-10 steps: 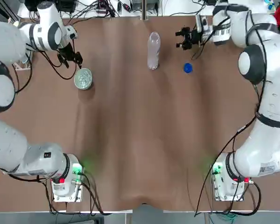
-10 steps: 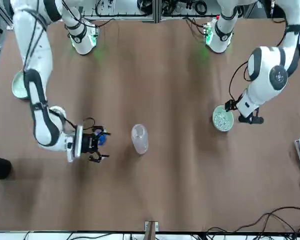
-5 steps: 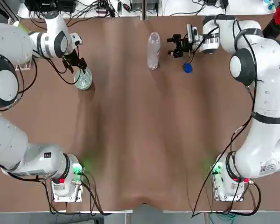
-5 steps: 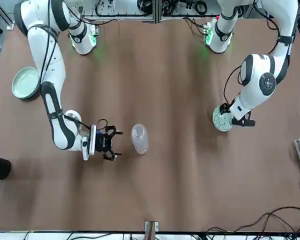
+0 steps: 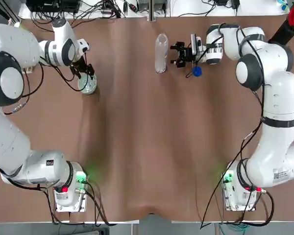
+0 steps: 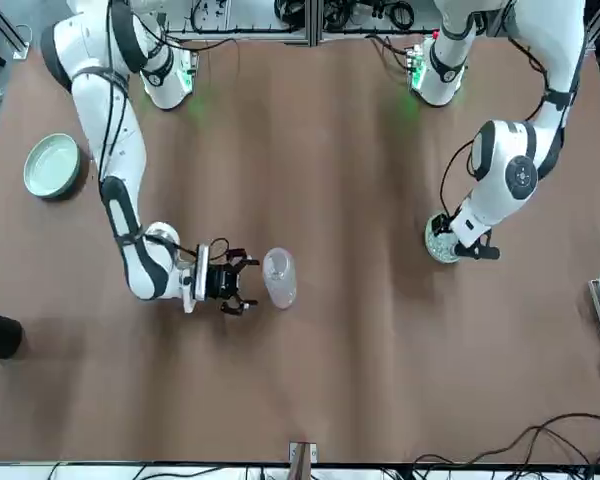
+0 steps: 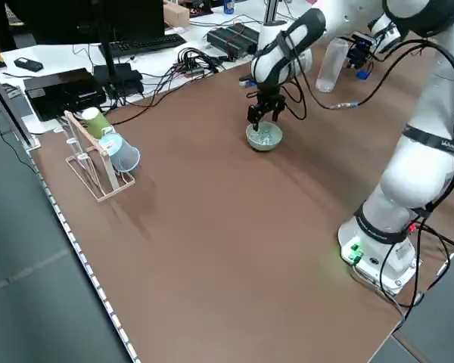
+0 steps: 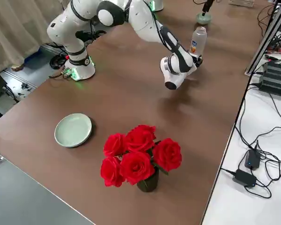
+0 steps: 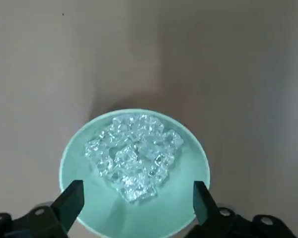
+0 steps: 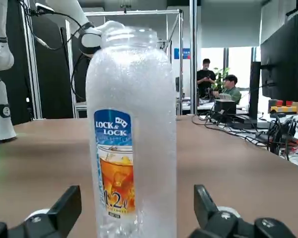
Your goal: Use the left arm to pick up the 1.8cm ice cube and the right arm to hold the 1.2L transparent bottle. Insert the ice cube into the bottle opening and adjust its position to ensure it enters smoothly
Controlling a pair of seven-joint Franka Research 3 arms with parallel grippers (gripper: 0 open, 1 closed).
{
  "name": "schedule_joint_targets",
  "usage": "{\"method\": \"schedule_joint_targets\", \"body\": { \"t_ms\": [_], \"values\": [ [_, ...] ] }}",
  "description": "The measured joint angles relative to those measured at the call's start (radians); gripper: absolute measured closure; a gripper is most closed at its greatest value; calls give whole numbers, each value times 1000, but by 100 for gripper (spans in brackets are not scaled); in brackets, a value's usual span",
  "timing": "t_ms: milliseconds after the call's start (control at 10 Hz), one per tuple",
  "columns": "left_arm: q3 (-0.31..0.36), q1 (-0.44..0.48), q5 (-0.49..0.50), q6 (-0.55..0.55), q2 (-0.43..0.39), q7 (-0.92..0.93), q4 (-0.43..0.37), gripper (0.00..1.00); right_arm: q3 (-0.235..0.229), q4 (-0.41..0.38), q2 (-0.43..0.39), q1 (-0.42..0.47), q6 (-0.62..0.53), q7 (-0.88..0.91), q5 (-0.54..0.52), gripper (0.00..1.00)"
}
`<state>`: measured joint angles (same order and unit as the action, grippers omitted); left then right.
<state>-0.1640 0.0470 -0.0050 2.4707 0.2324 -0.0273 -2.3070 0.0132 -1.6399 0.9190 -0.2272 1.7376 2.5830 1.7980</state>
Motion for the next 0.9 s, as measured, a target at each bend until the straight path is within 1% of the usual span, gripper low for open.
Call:
{"method": "schedule_joint_targets", "body": {
  "t_ms": [300, 700, 900],
  "values": [
    [0, 0, 0, 45, 41, -6, 0, 3, 1, 6, 18, -45, 0, 25, 60, 0],
    [0, 0, 0, 76, 69, -11, 0, 3, 1, 7, 50, -61, 0, 70, 113, 0],
    [0, 0, 0, 87, 88, -11, 0, 3, 1, 9, 55, -65, 0, 75, 121, 0]
  ]
}}
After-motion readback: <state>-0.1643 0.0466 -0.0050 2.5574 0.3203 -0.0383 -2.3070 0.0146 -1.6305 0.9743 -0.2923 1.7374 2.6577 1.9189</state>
